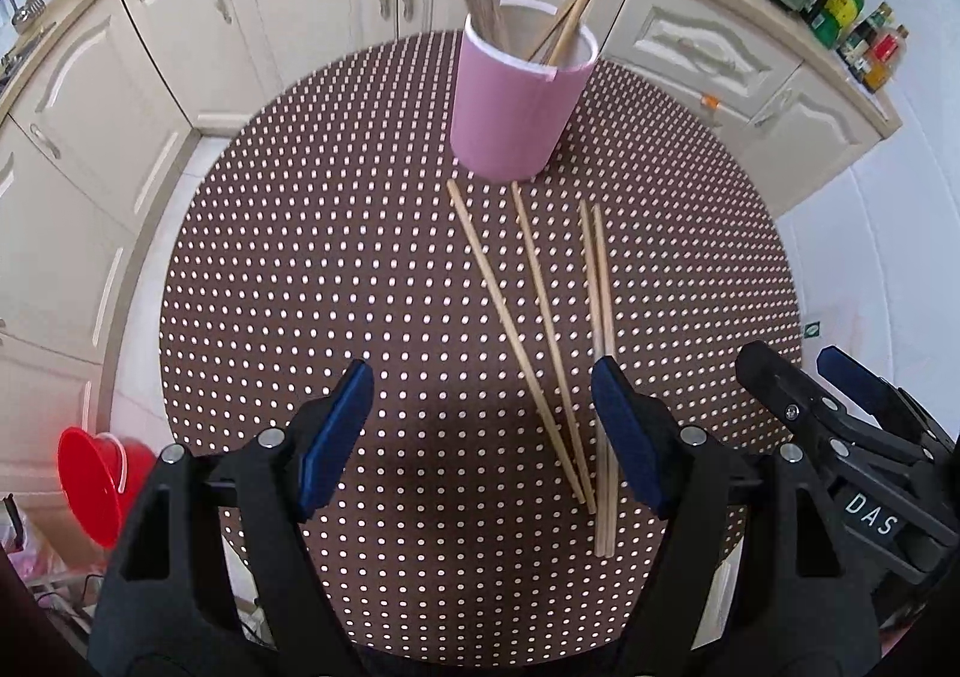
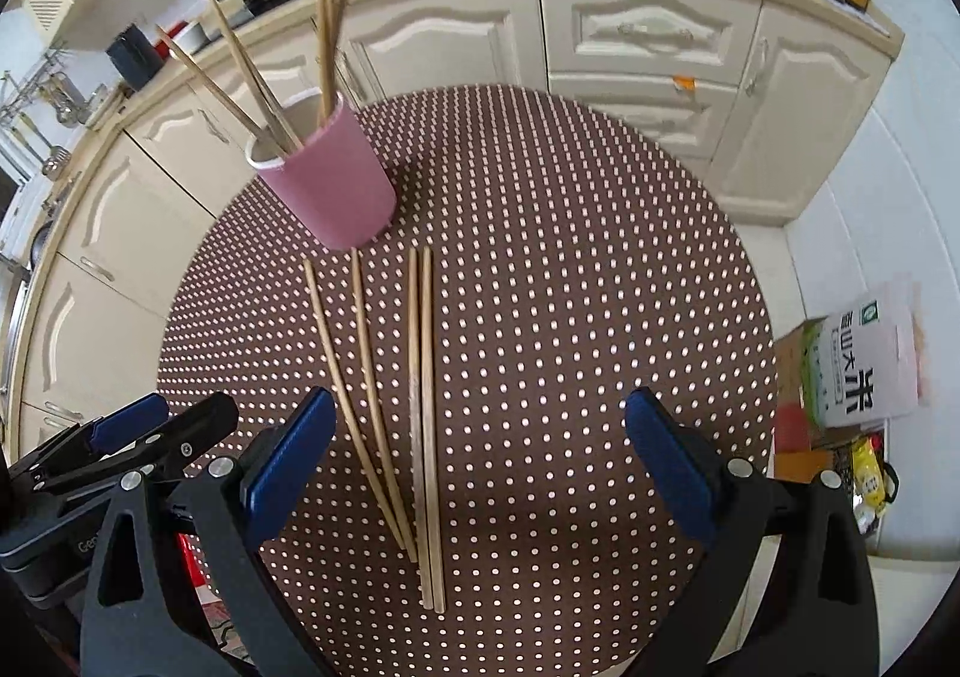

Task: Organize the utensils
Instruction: 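Lower both tools toward the remaining chopsticks on the table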

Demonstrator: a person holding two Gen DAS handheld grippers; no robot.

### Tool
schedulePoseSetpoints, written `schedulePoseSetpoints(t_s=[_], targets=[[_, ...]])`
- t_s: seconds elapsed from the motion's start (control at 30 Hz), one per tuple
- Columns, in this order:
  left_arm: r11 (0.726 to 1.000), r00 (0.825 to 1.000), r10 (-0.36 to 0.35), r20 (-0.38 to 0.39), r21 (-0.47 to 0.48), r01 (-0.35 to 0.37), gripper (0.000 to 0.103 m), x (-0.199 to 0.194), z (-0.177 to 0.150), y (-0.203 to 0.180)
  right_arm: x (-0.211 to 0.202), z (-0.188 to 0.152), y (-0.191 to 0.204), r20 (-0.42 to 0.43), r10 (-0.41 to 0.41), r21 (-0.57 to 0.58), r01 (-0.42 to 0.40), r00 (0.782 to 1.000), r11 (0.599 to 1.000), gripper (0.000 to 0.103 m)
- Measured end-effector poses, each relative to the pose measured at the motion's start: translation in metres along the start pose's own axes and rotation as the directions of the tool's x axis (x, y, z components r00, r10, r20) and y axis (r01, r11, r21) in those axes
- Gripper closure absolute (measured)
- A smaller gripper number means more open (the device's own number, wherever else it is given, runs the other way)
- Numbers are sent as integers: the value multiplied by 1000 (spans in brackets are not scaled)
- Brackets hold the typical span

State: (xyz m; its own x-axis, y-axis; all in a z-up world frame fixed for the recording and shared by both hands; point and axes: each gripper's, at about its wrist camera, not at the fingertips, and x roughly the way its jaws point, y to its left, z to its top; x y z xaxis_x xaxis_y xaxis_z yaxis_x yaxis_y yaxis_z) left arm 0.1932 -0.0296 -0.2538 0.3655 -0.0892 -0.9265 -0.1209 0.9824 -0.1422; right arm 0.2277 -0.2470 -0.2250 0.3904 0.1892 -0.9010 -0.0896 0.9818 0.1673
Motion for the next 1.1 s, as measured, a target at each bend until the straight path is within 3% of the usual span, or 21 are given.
schedulePoseSetpoints(t_s=[0.4,0.6,0.93,1.03,1.1], targets=[[999,989,27,-142,-13,-29,29,52,5,15,56,4,1,-134,-68,-3,68,989,998,10],[999,979,28,-203,-13,-31,29,76,15,26,88,7,6,-209,-128,-38,123,969,992,10],[1000,964,-7,-265,-19,2,29,104,32,35,121,20,5,-235,-190,-58,181,953,982,10],[1000,961,-21,-275,-24,14,29,113,38,35,131,24,8,-263,-236,-71,225,935,972,10],[999,961,-36,-275,-16,33,29,118,40,34,132,29,13,-251,-236,-76,224,939,972,12]])
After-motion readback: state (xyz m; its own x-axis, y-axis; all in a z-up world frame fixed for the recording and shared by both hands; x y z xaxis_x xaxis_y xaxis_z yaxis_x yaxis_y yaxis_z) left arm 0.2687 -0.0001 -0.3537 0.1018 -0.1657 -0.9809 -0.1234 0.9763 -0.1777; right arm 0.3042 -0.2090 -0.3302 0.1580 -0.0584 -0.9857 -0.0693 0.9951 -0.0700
